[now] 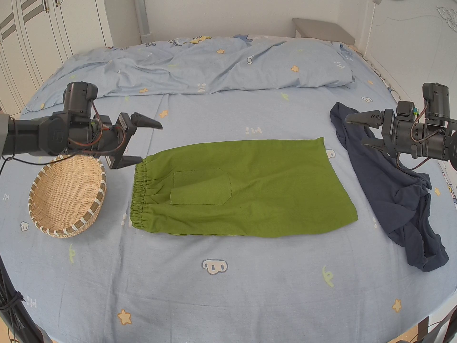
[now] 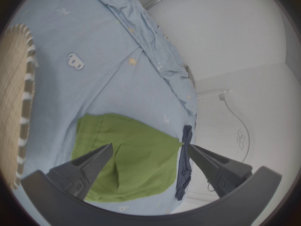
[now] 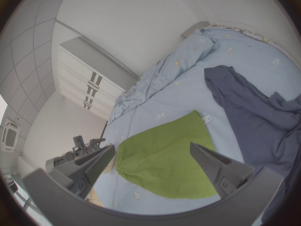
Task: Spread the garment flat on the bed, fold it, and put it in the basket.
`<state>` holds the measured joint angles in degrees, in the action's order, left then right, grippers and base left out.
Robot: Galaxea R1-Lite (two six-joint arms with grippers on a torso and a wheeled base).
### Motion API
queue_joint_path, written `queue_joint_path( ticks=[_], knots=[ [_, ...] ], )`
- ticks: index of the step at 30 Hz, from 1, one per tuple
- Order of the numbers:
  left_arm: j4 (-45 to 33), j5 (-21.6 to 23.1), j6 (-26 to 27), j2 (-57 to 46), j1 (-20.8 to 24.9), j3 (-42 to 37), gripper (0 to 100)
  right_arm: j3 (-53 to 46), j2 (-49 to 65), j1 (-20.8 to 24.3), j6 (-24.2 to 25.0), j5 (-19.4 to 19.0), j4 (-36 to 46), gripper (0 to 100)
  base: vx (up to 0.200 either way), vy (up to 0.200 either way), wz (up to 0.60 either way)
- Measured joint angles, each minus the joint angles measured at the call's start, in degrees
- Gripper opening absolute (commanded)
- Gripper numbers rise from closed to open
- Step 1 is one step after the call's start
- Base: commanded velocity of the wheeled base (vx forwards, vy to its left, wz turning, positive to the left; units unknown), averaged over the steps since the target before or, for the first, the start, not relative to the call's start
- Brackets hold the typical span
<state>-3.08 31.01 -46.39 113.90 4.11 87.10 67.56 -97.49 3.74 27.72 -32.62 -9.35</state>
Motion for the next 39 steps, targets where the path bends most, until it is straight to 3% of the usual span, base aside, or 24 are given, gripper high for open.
queue_joint_path(
  ticks=[5,15,22,33,39],
  knots=[
    [4.8,0.1,3.5,-5.0,-0.5,-13.5,100,-0.3,0.6,0.1,0.0,-0.1,0.0,100,0.000,0.000,0.00],
    [27.7,3.8,10.8,-8.9,-4.1,-38.6,100,-1.6,1.4,2.2,0.0,0.0,0.0,100,0.000,0.000,0.00],
    [33.1,4.4,12.1,-5.8,-5.2,-40.1,100,-2.6,1.4,4.0,-0.1,0.1,0.0,100,0.000,0.000,0.00],
    [34.2,4.1,12.8,0.2,-4.8,-36.6,100,-3.0,1.4,5.1,-0.1,0.2,0.0,100,0.000,0.000,0.00],
    [35.8,1.6,14.0,2.8,-3.6,-35.8,100,-3.1,1.4,5.2,-0.1,0.2,0.0,100,0.000,0.000,0.00]
  ],
)
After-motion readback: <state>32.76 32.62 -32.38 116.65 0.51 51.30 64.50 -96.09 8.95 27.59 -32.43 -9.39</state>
